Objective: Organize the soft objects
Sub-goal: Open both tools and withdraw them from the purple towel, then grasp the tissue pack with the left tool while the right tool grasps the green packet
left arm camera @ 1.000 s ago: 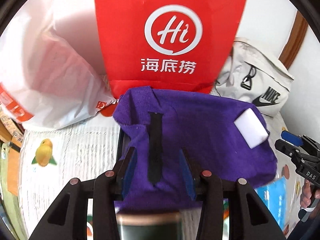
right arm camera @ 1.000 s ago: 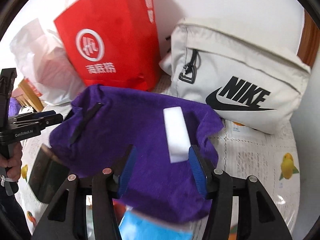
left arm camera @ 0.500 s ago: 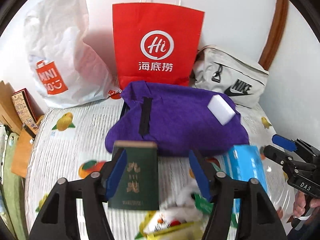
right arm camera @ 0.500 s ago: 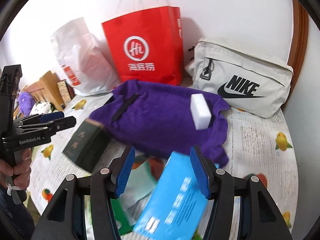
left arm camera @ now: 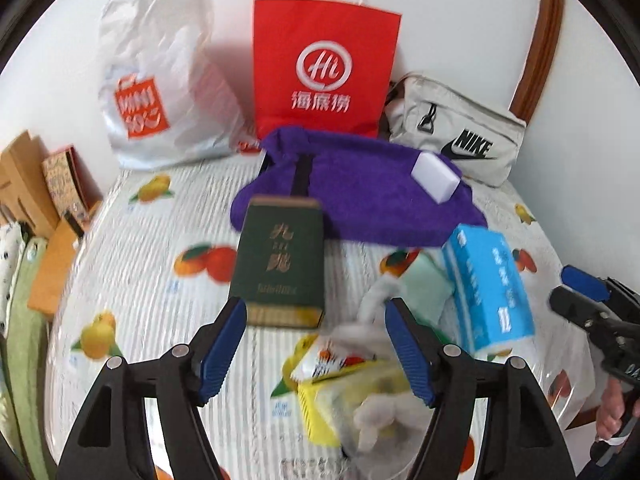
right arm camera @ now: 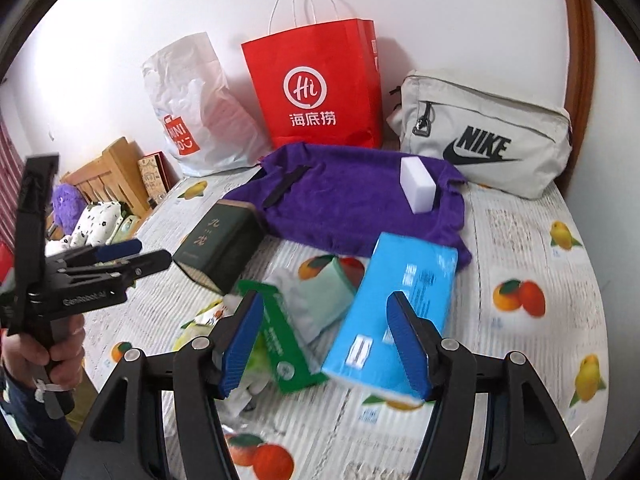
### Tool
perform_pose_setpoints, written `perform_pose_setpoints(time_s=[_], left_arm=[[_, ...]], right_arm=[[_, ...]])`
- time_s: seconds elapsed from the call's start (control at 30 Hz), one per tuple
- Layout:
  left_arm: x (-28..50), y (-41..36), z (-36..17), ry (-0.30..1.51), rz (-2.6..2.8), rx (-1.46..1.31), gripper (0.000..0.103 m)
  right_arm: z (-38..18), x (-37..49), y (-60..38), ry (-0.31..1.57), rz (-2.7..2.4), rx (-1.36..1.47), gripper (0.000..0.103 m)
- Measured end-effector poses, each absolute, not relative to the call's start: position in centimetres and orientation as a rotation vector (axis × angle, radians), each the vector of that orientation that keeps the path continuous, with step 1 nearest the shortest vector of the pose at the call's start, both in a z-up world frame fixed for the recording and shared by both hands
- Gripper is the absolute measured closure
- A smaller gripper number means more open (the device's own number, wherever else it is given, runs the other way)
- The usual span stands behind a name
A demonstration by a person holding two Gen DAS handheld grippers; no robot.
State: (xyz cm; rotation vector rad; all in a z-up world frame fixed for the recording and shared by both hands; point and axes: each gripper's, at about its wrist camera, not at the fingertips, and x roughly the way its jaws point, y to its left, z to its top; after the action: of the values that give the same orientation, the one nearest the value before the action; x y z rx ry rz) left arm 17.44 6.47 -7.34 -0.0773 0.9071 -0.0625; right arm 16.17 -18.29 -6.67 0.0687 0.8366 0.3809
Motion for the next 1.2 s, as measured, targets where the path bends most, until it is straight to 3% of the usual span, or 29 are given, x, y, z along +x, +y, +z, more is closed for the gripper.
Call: perform_pose_setpoints(time_s=[0.33,0.5,0.83,0.93,1.0,1.2], left_arm=[[15.5,8.2,-11.7,0.987,-0.053,-0.145,0.033],[15.3,9.0,-12.6,1.005,-0.045,-0.168,0.033],[16.2,9.0,-13.2,1.018,-0.093,-0.184,0.033],[16.5,8.9,-13.4,1.024,-0.103,-0.186,0.033],[16.5,8.8,-13.5,1.025,-0.112,-0.185,0.033],[16.4,8.9,-13.8,1.029,-0.112,-0.179,0.033]], right_arm=[[-9.9,16.0,-14.7,0.871,0.44,-0.007,0.039],[-11.9,17.0,-12.4,0.911,0.45,-0.102,0.053],[-14.8,19.0,-10.1,0.995,0.441,-0.216,0.053],[-15.3,19.4,-9.5,1.006,0.465,-0.229,0.07],[-15.6,19.6,-9.0,1.014,0.475,-0.257,0.093],[-14.4,18.9,-9.7,0.976,0.48,-0.203,0.098]])
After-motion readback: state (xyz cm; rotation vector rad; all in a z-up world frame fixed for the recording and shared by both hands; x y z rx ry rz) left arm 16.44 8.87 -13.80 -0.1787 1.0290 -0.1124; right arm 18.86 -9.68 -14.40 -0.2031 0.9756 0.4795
